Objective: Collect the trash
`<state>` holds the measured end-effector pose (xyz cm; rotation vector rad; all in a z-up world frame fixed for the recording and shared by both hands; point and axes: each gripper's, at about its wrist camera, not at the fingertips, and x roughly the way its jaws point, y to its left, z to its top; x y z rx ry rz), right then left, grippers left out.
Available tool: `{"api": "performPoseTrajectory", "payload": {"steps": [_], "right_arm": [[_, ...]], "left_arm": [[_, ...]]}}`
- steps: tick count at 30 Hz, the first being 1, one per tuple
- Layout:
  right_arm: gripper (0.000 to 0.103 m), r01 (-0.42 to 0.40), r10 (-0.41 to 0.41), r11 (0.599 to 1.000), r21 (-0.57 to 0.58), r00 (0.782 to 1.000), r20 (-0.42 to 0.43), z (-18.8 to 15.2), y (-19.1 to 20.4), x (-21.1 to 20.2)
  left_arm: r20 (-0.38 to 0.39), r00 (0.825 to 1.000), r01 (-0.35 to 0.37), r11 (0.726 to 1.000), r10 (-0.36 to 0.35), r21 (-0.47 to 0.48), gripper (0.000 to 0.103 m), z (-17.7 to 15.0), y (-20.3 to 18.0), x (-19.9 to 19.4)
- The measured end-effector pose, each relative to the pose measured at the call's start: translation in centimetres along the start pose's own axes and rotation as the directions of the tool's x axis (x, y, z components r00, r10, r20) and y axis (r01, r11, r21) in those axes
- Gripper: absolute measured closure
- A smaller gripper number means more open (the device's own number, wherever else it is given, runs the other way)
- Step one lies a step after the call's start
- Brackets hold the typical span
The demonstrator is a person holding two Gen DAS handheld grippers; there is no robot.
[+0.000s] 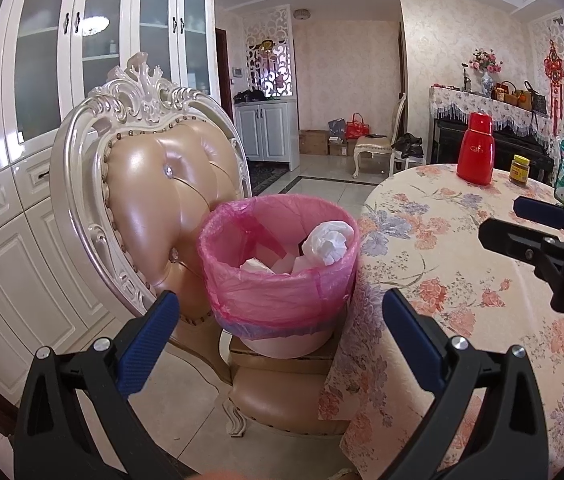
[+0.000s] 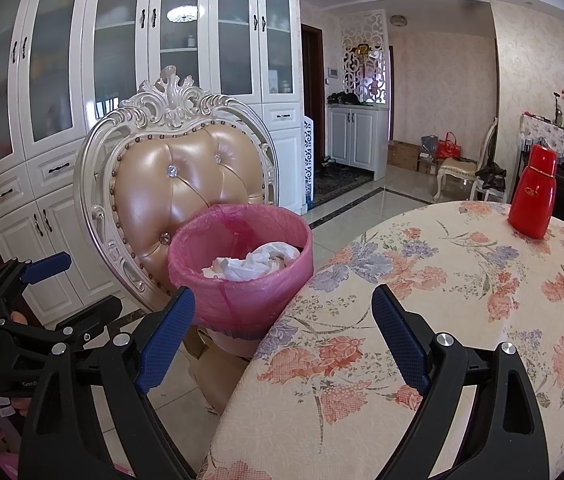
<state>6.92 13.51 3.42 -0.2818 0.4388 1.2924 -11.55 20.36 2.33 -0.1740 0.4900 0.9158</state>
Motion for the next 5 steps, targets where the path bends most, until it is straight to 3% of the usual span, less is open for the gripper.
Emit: {"api": "performPoseTrajectory", "payload": {"steps": [5], "right_arm": [[0.018,0.001,-0.001,1.0,0.001,1.0,0.0,-0.03,-0.06,0.0]], "left_arm": [[-0.014,1.0,0.01,1.0,-0.01,-0.008,0.005,-0.14,0.12,0.13]]}}
